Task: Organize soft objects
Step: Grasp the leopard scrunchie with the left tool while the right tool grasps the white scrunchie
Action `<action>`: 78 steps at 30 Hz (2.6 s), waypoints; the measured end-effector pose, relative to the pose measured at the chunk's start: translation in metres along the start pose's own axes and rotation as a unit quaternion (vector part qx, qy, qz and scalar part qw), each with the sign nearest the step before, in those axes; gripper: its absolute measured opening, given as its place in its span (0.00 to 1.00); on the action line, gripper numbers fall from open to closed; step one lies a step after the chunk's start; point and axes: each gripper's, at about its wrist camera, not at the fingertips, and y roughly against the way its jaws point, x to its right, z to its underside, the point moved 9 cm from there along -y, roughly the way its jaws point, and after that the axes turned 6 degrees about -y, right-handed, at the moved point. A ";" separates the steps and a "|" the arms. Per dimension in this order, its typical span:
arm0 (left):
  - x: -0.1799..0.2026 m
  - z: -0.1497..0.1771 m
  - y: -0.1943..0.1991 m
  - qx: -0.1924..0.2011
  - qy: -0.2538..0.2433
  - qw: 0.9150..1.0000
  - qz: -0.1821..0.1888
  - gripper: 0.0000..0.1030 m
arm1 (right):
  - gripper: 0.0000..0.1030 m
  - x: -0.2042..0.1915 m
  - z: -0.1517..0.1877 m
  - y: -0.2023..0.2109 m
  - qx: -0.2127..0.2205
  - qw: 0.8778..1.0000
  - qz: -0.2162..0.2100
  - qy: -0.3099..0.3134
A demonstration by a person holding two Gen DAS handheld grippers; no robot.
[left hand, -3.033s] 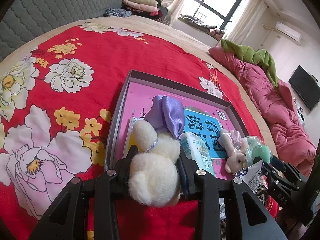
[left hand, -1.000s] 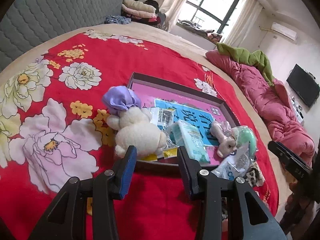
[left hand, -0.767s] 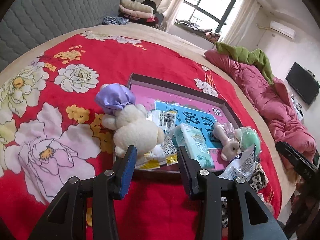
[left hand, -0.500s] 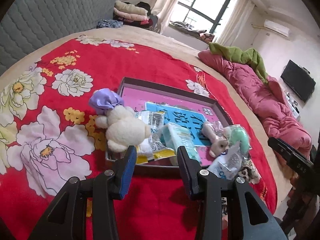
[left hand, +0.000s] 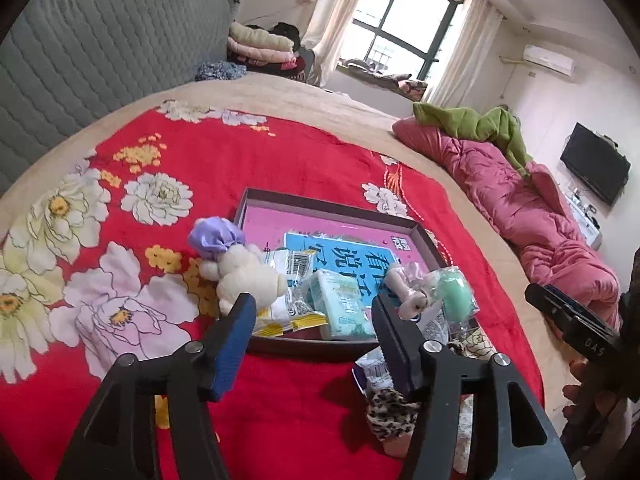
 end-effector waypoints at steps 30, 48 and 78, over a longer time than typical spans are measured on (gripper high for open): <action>0.070 0.034 0.052 -0.031 -0.068 0.997 0.013 0.69 | 0.69 0.009 0.059 0.046 -0.061 0.994 -0.061 -0.063; 0.097 0.061 0.035 -0.068 -0.108 0.992 0.020 0.69 | 0.69 0.006 0.111 0.033 -0.139 0.987 -0.044 -0.061; 0.120 0.083 -0.051 -0.123 -0.196 0.973 0.006 0.33 | 0.29 0.006 0.153 -0.015 -0.206 0.973 -0.054 -0.085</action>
